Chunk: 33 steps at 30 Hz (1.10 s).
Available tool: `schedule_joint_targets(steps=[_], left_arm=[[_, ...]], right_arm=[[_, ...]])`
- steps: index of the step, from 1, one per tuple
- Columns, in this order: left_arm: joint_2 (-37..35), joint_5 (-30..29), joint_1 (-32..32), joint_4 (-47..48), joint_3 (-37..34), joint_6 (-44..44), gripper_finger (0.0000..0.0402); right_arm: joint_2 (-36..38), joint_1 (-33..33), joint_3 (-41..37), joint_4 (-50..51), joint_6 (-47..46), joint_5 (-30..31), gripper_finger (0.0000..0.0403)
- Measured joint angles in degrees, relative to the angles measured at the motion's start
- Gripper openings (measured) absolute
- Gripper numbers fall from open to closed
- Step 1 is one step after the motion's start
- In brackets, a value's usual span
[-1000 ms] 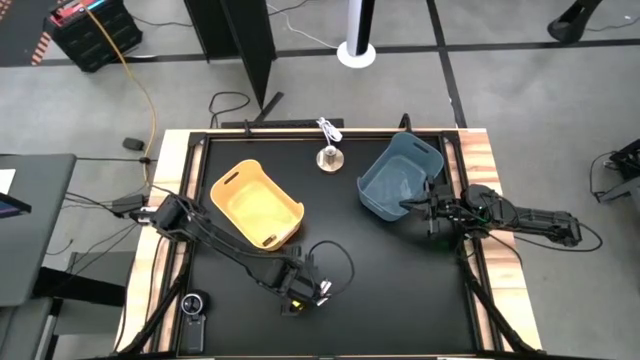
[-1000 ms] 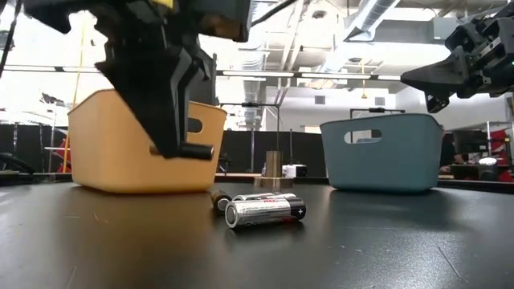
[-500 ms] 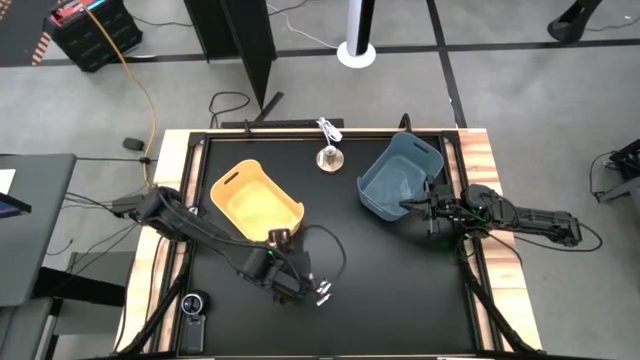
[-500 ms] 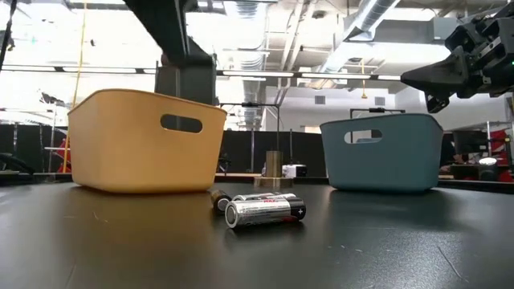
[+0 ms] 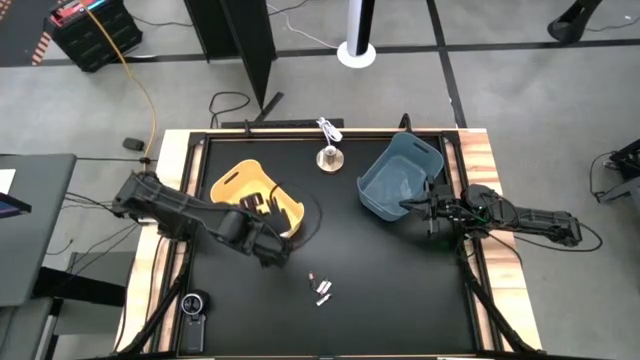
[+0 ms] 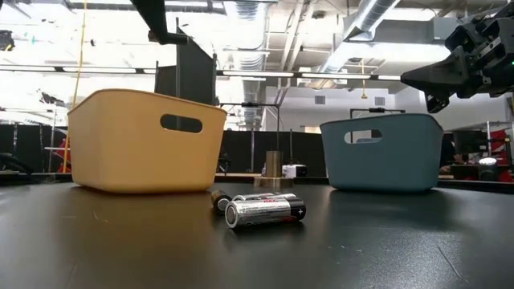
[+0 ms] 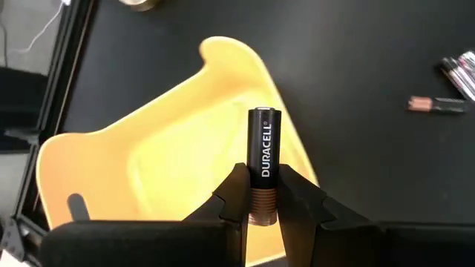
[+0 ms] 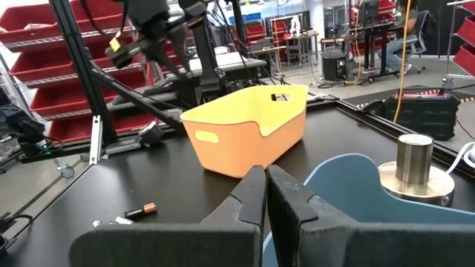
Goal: Sort batteries
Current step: Put the black battery into the yellow bin
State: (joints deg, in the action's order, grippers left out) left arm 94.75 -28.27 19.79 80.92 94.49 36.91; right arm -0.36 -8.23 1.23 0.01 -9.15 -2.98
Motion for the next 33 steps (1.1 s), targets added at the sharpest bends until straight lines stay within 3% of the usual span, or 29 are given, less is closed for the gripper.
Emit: schedule_joint_targets(steps=[10, 22, 33], left_arm=[[-0.60, 2.80, -9.07, -0.07, -6.65, -1.23, 0.0040], [-16.46, 8.38, -17.56, -19.76, -28.51, -3.67, 0.0040], [-18.42, 11.87, -22.41, -28.35, -37.85, -6.82, 0.0040]], right_arm=[[0.00, 0.00, 0.00, -0.02, -0.83, 0.00, 0.0035], [0.02, 0.00, -0.02, -0.24, -0.98, -0.02, 0.0035], [0.02, 0.00, -0.02, -0.39, -1.00, -0.02, 0.0035]])
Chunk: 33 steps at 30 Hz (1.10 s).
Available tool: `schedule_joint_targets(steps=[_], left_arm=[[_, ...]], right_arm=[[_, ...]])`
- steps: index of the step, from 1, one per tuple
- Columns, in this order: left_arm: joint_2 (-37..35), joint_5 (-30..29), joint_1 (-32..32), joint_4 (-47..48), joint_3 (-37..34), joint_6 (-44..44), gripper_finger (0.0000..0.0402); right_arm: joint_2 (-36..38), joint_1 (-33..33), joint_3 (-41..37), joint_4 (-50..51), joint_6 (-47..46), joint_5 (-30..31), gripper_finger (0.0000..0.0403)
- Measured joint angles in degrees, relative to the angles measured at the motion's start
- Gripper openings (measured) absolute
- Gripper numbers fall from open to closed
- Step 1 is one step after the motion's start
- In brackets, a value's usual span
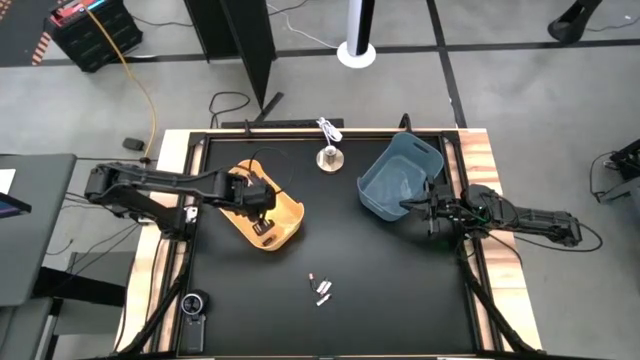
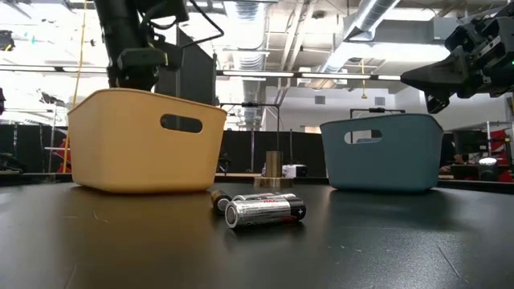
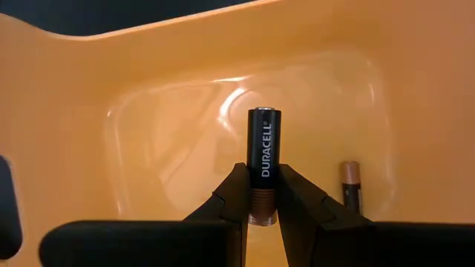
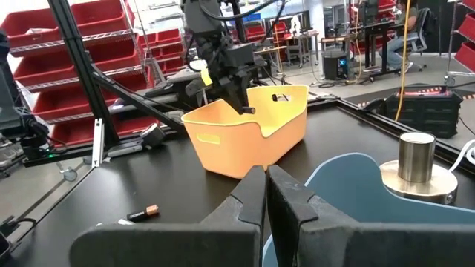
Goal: Sort batteries
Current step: Put the black battery into the yellow bin
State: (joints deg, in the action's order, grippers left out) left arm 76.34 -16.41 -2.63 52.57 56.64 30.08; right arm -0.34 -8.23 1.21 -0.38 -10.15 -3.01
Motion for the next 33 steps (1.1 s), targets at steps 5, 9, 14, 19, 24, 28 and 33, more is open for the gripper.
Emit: schedule_joint_targets(steps=[5, 9, 14, 19, 24, 28, 33], left_arm=[[0.49, 1.55, -2.13, -0.74, -1.89, -0.54, 0.0040], [0.55, 3.53, -3.85, -2.90, -3.58, -0.51, 0.0040], [0.61, 5.74, -5.35, -4.21, -6.30, 0.88, 0.0040], [0.61, 5.80, -5.36, -5.03, -7.11, 1.28, 0.0040], [0.61, 5.79, -5.36, -6.19, -7.11, 1.33, 0.0059], [0.61, 5.77, -5.36, -6.09, -7.11, 1.77, 0.0079], [0.61, 5.75, -5.35, -6.10, -7.11, 2.09, 0.0082]], right_arm=[[0.00, 0.00, 0.00, -0.02, 0.02, 0.00, 0.0035], [-0.01, 0.00, 0.00, -0.04, 0.02, 0.00, 0.0035], [-0.02, 0.00, 0.00, -0.04, 0.02, 0.00, 0.0035], [-0.02, 0.00, 0.00, -0.04, 0.04, 0.00, 0.0035], [-0.02, 0.00, 0.00, -0.04, 0.04, 0.00, 0.0035], [-0.02, 0.00, 0.00, -0.04, 0.04, 0.00, 0.0035], [-0.02, 0.00, 0.00, -0.07, 0.06, 0.00, 0.0035]])
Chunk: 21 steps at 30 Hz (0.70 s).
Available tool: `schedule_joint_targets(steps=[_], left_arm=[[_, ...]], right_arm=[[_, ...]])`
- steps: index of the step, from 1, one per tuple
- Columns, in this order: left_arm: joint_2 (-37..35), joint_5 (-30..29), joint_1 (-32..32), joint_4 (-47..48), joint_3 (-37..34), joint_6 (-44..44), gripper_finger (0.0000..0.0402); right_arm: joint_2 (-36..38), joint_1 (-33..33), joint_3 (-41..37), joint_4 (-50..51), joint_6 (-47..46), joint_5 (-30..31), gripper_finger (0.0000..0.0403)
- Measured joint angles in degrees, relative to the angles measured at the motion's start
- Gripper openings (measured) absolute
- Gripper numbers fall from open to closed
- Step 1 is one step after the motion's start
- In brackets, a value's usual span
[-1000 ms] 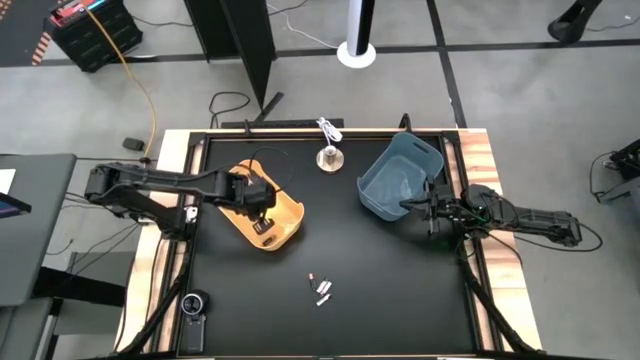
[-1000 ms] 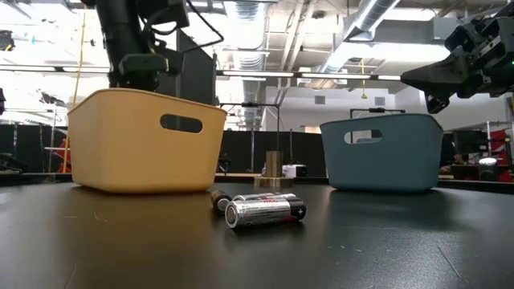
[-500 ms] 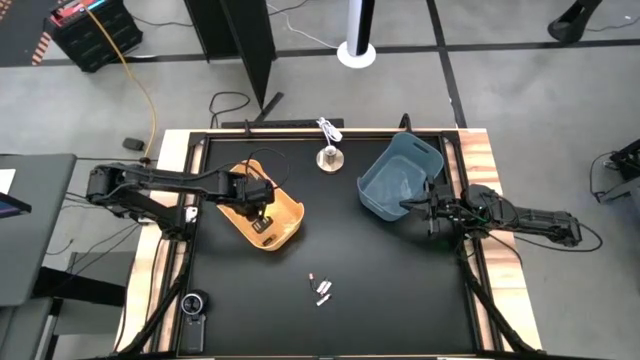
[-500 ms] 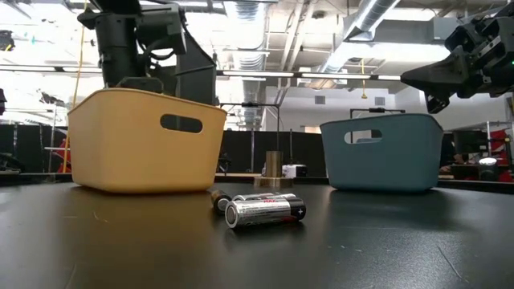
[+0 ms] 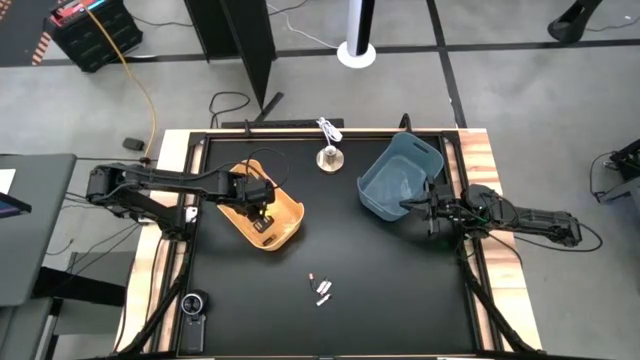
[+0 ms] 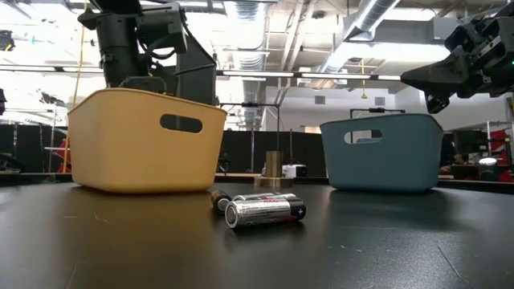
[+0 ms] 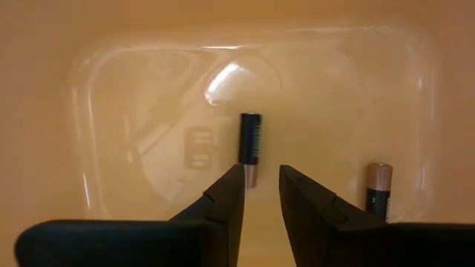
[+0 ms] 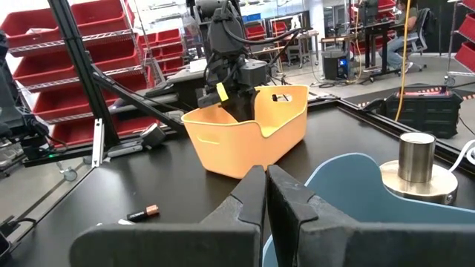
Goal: Sort batteries
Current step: Put the black battery into the yellow bin
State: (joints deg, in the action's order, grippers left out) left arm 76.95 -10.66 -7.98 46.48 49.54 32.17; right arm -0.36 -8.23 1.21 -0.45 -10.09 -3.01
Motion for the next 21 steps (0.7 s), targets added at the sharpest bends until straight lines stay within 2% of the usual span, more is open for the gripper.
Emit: schedule_joint_targets(steps=[6, 13, 18, 21], left_arm=[[-0.51, -0.04, 0.56, 0.61, 1.01, -0.10, 0.0099], [-4.96, -1.96, 3.43, 0.52, 7.40, -1.35, 0.0111], [-5.39, -1.81, 8.47, -2.18, 10.39, -4.48, 0.0111], [-4.14, -1.65, 13.42, -8.80, 10.96, -8.51, 0.0111]], right_arm=[[0.00, 0.00, 0.00, 0.02, -0.02, 0.00, 0.0035], [0.00, 0.00, 0.00, 0.02, 0.03, 0.00, 0.0035], [0.00, 0.00, 0.00, 0.02, 0.07, 0.00, 0.0035], [0.00, 0.00, 0.00, 0.02, 0.23, 0.00, 0.0035]])
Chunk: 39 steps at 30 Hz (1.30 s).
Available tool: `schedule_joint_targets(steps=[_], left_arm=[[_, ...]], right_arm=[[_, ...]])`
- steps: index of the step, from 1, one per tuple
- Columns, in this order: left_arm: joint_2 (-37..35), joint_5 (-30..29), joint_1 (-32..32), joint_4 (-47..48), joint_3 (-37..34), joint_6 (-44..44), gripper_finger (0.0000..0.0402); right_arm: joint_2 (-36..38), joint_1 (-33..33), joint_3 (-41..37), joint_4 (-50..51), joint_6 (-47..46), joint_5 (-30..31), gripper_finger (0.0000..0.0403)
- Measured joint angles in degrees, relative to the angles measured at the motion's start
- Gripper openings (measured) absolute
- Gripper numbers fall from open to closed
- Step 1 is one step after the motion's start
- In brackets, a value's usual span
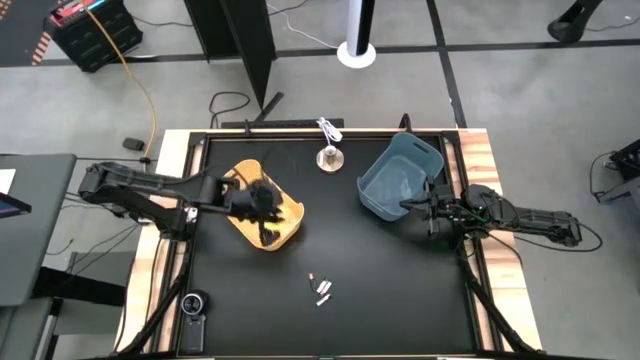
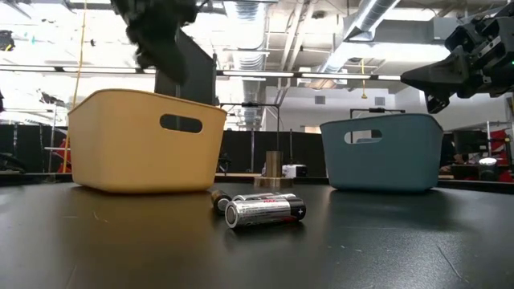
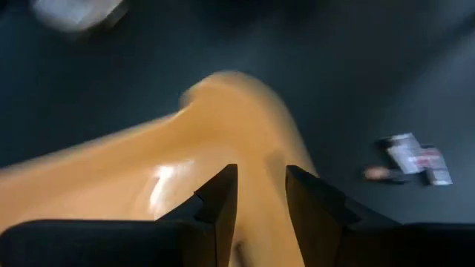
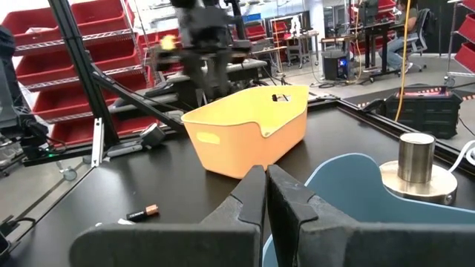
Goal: Sort batteries
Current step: Put the black battery into the yellow bin
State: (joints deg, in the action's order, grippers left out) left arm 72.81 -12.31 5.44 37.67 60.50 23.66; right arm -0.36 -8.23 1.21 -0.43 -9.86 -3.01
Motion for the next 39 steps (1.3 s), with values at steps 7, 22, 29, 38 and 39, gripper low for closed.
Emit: schedule_joint_targets(steps=[7, 22, 29, 38, 39], left_arm=[[5.61, -3.20, 11.64, -7.59, 4.81, -12.06, 0.0112], [33.40, -2.91, 18.24, 2.95, 26.70, -25.27, 0.0143], [42.94, -1.82, 18.46, 11.29, 35.87, -30.26, 0.0184], [47.10, 0.24, 18.48, 14.44, 37.76, -32.70, 0.0193], [47.18, 0.19, 18.48, 14.44, 37.76, -32.74, 0.0192]], right_arm=[[0.00, 0.00, 0.00, 0.04, -0.01, 0.00, 0.0035], [0.00, 0.00, 0.00, 0.02, -0.25, 0.00, 0.0035], [0.00, 0.00, 0.00, 0.01, -0.25, 0.00, 0.0035], [0.00, 0.00, 0.02, 0.02, -0.24, 0.00, 0.0035], [0.00, 0.00, 0.02, 0.00, -0.23, 0.00, 0.0035]])
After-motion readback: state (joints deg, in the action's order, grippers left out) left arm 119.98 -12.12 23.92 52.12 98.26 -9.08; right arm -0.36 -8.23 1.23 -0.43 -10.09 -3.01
